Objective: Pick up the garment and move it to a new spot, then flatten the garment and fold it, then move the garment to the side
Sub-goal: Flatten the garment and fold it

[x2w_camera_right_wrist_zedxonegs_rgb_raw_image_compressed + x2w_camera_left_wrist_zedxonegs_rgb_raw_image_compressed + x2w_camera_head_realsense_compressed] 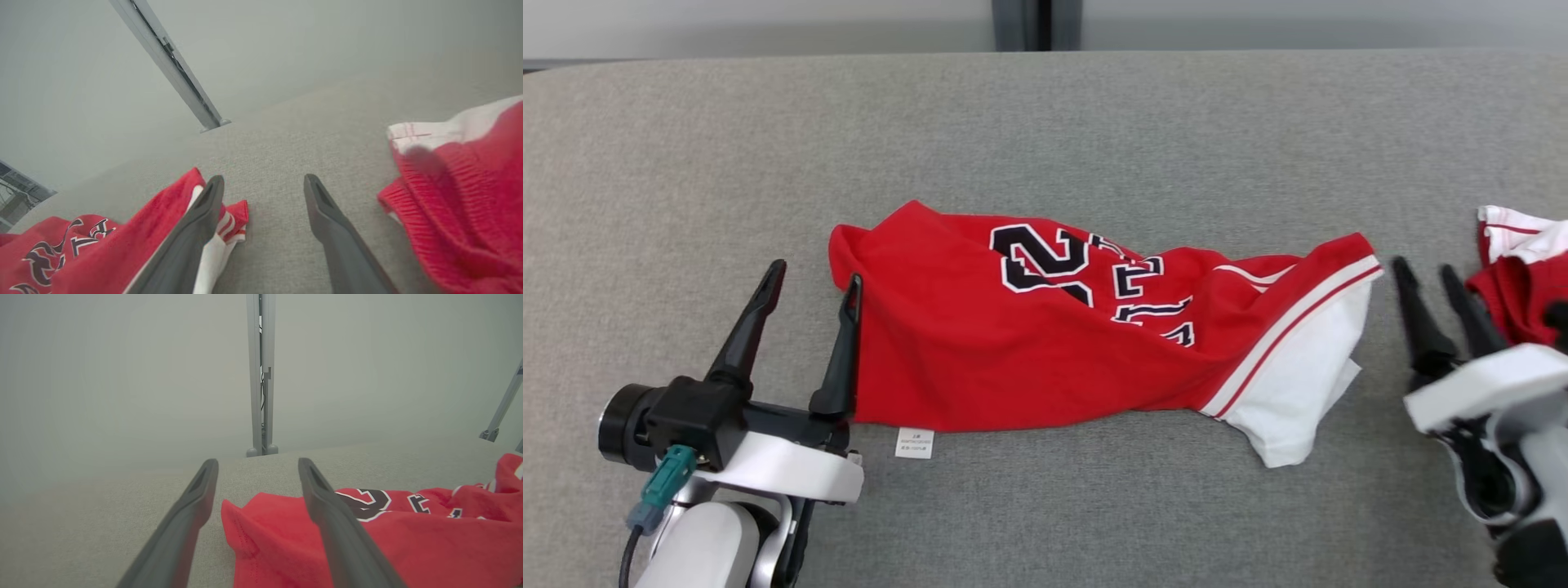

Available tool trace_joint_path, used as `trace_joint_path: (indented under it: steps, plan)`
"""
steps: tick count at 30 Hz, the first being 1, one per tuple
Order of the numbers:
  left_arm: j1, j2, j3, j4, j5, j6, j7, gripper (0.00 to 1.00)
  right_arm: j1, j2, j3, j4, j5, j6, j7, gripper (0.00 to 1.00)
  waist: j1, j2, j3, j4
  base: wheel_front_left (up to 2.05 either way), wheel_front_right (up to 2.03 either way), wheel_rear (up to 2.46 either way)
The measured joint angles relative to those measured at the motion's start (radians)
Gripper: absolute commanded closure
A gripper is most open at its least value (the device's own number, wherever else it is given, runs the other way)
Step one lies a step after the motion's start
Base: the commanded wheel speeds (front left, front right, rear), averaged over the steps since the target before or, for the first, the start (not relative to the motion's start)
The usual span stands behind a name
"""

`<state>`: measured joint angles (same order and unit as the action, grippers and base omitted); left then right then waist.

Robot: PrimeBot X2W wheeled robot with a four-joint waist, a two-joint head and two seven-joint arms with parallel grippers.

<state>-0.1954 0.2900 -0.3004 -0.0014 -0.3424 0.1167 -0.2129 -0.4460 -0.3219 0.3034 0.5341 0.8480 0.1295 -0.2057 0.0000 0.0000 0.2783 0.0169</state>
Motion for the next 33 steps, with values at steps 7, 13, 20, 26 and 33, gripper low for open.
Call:
trace_joint_path:
  steps: [7, 13, 20, 26, 33]
  plan:
    - [0.009, 0.018, 0.032, -0.002, -0.006, 0.024, -0.009, 0.00, 0.132, -0.056, -0.237, -0.148, -0.116, 0.000, -0.055, 0.00, 0.0000, 0.0000, -0.043, -0.046, 0.00, 0.00, 0.00]
    - [0.041, 0.029, 0.048, -0.022, -0.001, 0.049, -0.016, 0.00, 0.209, 0.013, -0.329, -0.326, -0.302, 0.000, -0.055, 0.00, 0.0000, 0.0000, -0.081, -0.058, 0.00, 0.00, 0.00]
    - [0.134, 0.032, 0.045, -0.064, 0.006, 0.089, -0.011, 0.00, 0.366, 0.134, -0.337, -0.527, -0.542, 0.000, 0.060, 0.00, 0.0000, 0.0000, -0.150, -0.055, 0.00, 0.00, 0.00]
    - [0.193, 0.035, 0.042, -0.074, 0.004, 0.105, -0.005, 0.00, 0.467, 0.188, -0.345, -0.592, -0.597, 0.001, 0.117, 0.00, 0.0000, 0.0000, -0.201, -0.045, 0.00, 0.00, 0.00]
    - [0.234, 0.038, 0.034, -0.067, -0.012, 0.106, 0.014, 0.00, 0.519, 0.217, -0.359, -0.628, -0.610, 0.001, 0.138, 0.00, 0.0000, 0.0000, -0.238, -0.040, 0.00, 0.00, 0.00]
